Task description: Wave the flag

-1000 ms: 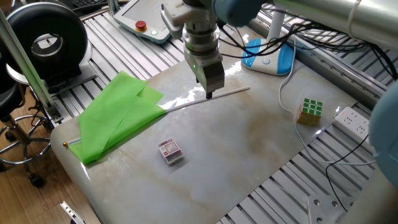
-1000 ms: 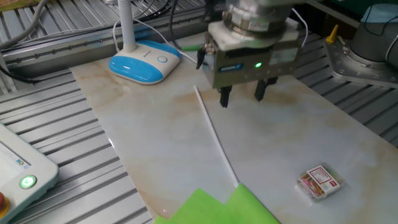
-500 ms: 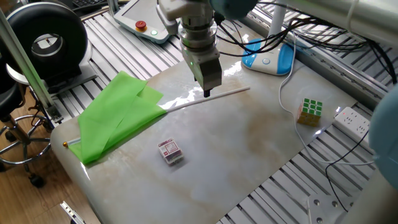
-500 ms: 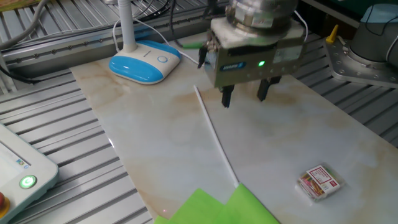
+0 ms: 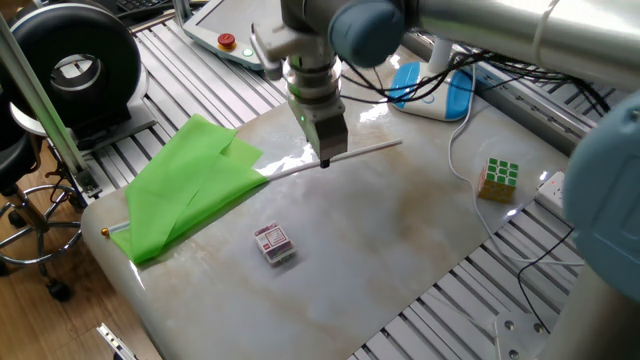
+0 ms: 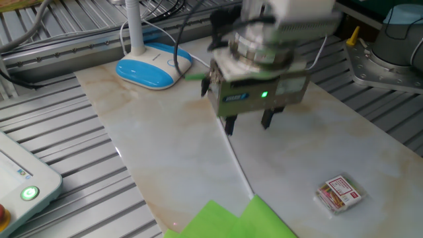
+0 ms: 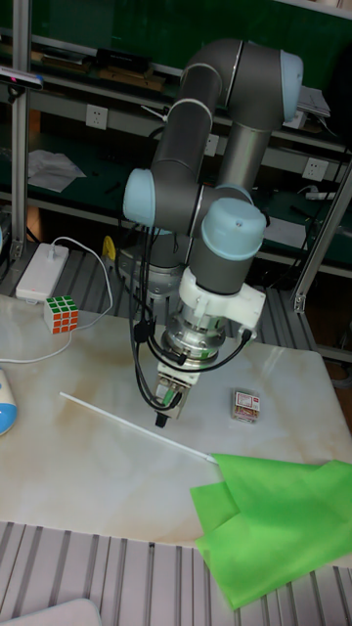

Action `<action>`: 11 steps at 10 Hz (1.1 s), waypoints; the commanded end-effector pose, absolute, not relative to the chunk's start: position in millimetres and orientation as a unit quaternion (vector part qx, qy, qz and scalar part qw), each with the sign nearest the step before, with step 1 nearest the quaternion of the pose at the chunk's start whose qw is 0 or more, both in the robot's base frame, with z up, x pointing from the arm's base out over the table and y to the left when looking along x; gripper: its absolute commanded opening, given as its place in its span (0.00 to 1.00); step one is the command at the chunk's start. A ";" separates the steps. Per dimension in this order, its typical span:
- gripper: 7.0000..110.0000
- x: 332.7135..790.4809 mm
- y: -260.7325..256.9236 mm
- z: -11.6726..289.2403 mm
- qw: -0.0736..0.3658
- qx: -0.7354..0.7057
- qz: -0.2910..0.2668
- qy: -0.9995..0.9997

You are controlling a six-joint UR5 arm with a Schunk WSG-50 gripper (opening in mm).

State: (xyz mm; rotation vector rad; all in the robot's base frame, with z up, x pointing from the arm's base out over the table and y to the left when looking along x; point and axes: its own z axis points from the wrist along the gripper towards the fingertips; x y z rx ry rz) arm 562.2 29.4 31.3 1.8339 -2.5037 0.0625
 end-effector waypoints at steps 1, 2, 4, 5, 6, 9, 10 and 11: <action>0.57 565.6 29.7 20.3 0.015 0.588 0.021 -0.809; 0.57 564.8 28.9 20.3 0.017 0.589 0.021 -0.808; 0.57 561.3 28.2 20.4 0.023 0.588 0.019 -0.808; 0.57 558.7 25.1 20.6 0.031 0.587 0.020 -0.809; 0.57 557.1 24.8 20.7 0.034 0.585 0.019 -0.810; 0.57 557.1 19.9 21.1 0.040 0.573 0.028 -0.818; 0.57 559.4 18.7 21.1 0.037 0.571 0.032 -0.820; 0.57 560.2 21.0 20.9 0.033 0.569 0.030 -0.821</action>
